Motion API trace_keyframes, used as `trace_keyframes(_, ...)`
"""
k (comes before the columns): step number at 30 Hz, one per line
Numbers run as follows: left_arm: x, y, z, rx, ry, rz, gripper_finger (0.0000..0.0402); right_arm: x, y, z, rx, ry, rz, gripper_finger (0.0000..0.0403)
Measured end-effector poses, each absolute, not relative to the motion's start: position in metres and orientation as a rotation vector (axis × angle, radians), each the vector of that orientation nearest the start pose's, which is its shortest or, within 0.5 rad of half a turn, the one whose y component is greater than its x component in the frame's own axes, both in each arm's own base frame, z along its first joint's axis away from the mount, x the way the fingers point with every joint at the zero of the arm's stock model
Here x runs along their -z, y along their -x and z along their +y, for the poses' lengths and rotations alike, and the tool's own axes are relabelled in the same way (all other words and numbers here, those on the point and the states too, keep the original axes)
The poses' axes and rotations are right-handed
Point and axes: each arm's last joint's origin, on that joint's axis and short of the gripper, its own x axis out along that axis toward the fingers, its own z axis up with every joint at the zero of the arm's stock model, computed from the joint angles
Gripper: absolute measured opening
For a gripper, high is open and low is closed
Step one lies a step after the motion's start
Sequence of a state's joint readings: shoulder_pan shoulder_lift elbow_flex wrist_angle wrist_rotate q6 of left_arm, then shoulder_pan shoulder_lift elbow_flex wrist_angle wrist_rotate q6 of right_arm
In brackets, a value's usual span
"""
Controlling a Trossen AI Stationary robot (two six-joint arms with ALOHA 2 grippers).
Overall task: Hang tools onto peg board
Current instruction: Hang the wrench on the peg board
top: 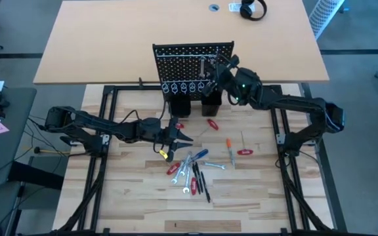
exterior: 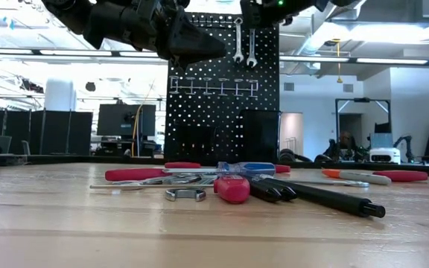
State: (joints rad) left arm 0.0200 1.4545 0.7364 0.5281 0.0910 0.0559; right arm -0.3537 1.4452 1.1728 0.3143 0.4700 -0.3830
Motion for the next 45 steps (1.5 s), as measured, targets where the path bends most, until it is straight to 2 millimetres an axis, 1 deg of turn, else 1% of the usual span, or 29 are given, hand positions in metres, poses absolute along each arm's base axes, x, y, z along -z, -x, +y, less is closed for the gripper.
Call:
trace_keyframes(3, -0.232, -0.308, 0.004, 0.076, -0.045, 0.187, 0.0075, -0.361, -0.307, -0.128, 0.816, 0.357, 0.117, 0.0010)
trace_keyframes(10, -0.232, -0.308, 0.004, 0.076, -0.045, 0.186, 0.0075, -0.364, -0.312, -0.117, 0.765, 0.399, 0.084, 0.0009)
trace_keyframes(18, -0.232, -0.308, 0.004, 0.076, -0.045, 0.185, 0.0075, -0.351, -0.316, -0.139, 0.819, 0.384, 0.117, 0.0009)
trace_keyframes(20, -0.232, -0.308, 0.004, 0.076, -0.045, 0.186, 0.0075, -0.350, -0.316, -0.139, 0.816, 0.384, 0.130, 0.0009)
trace_keyframes(23, -0.232, -0.308, 0.004, 0.076, -0.045, 0.187, 0.0075, -0.351, -0.318, -0.130, 0.796, 0.385, 0.124, 0.0011)
trace_keyframes(27, -0.231, -0.308, 0.004, 0.075, -0.035, 0.189, 0.0075, -0.363, -0.316, -0.107, 0.750, 0.384, 0.088, 0.0013)
trace_keyframes(29, -0.230, -0.308, 0.004, 0.075, -0.033, 0.203, 0.0075, -0.367, -0.313, -0.092, 0.727, 0.386, 0.107, 0.0014)
trace_keyframes(32, -0.226, -0.307, 0.004, 0.076, -0.030, 0.242, 0.0075, -0.364, -0.307, -0.065, 0.639, 0.387, 0.210, 0.0014)
trace_keyframes(35, -0.220, -0.305, 0.003, 0.081, -0.042, 0.314, 0.0075, -0.355, -0.299, -0.034, 0.517, 0.351, 0.344, 0.0015)
trace_keyframes(38, -0.210, -0.301, -0.002, 0.103, -0.064, 0.423, 0.0075, -0.335, -0.293, -0.001, 0.364, 0.278, 0.517, 0.0015)
trace_keyframes(40, -0.203, -0.298, -0.008, 0.119, -0.070, 0.497, 0.0075, -0.316, -0.291, 0.020, 0.265, 0.212, 0.614, 0.0018)
trace_keyframes(42, -0.198, -0.295, -0.014, 0.110, -0.085, 0.555, 0.0075, -0.292, -0.289, 0.039, 0.213, 0.135, 0.686, 0.0028)
trace_keyframes(45, -0.197, -0.293, -0.025, 0.080, -0.123, 0.576, 0.0075, -0.253, -0.290, 0.062, 0.162, 0.055, 0.752, 0.0060)
